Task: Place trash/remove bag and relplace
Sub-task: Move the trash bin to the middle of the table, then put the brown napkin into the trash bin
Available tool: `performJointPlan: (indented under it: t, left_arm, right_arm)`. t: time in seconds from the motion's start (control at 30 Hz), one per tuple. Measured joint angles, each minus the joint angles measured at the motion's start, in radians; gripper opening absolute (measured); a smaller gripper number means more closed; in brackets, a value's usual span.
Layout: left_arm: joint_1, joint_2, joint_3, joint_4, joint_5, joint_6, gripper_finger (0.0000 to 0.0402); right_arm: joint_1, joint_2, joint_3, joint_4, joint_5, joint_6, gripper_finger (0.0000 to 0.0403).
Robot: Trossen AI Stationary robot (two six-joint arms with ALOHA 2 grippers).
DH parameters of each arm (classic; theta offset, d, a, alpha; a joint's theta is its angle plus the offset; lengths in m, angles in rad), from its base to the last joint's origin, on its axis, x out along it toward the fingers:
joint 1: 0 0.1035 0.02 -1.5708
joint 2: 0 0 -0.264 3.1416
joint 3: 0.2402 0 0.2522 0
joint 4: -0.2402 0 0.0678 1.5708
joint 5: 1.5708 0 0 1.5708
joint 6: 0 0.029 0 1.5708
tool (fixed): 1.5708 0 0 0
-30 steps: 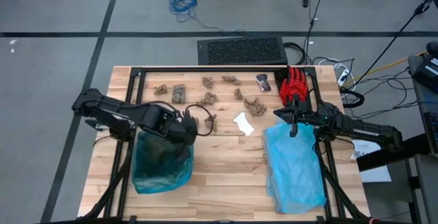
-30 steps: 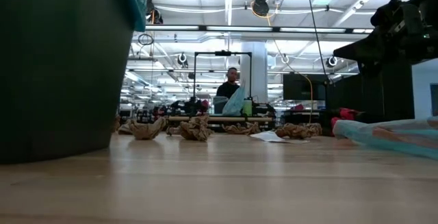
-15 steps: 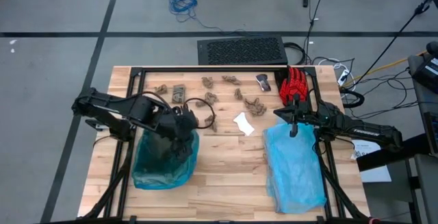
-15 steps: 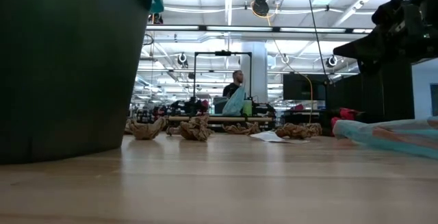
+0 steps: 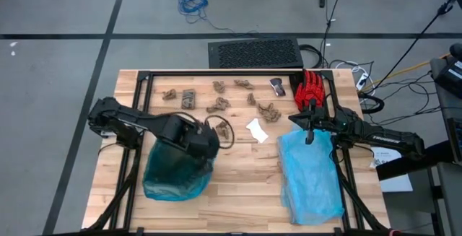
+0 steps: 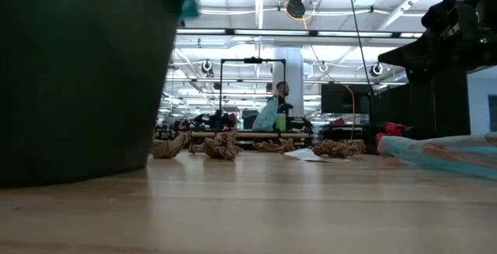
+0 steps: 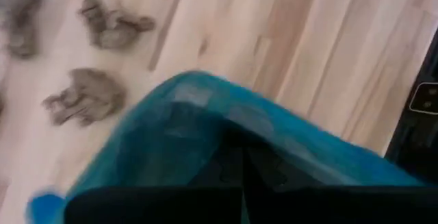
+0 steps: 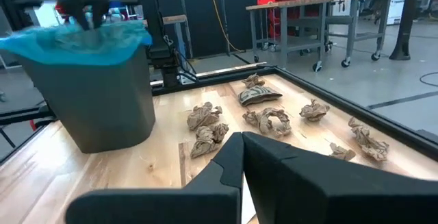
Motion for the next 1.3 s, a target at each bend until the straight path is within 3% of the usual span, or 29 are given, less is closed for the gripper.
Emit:
performJointPlan:
  t: [0.4,0.5,0.57,0.63,0.7,0.87,1.07,1.3]
  left_arm:
    - [-0.011,-0.012,0.162,-0.139,-0.060,-0.019,0.0000]
    - [-0.012,-0.012,0.226,-0.174,-0.156,0.008,0.0000]
    - [0.006,-0.014,0.259,-0.215,-0.278,0.000,0.0000]
    - [0.056,-0.018,0.277,-0.271,-0.367,-0.024,0.0000]
    - [0.133,-0.018,0.276,-0.305,-0.392,-0.023,0.0000]
    - [0.366,-0.020,0.254,-0.295,-0.353,0.172,0.0000]
    - [0.651,-0.019,0.172,-0.291,-0.173,0.321,0.0000]
    - [0.802,-0.020,-0.029,-0.139,-0.032,0.426,0.0000]
  right_arm:
    - [0.001,0.000,0.000,0.000,-0.002,-0.003,0.0000]
    - [0.000,0.000,0.000,0.000,-0.002,0.004,0.0000]
    - [0.000,0.000,0.000,0.000,-0.003,0.005,0.0000]
    - [0.000,0.000,0.000,0.000,-0.003,0.005,0.0000]
    - [0.000,0.000,0.000,0.000,-0.003,0.007,0.0000]
    - [0.000,0.000,0.000,0.000,0.001,0.009,0.0000]
    - [0.000,0.000,0.000,-0.007,0.028,0.037,0.0000]
    - [-0.002,0.000,0.000,-0.016,0.104,0.031,0.0000]
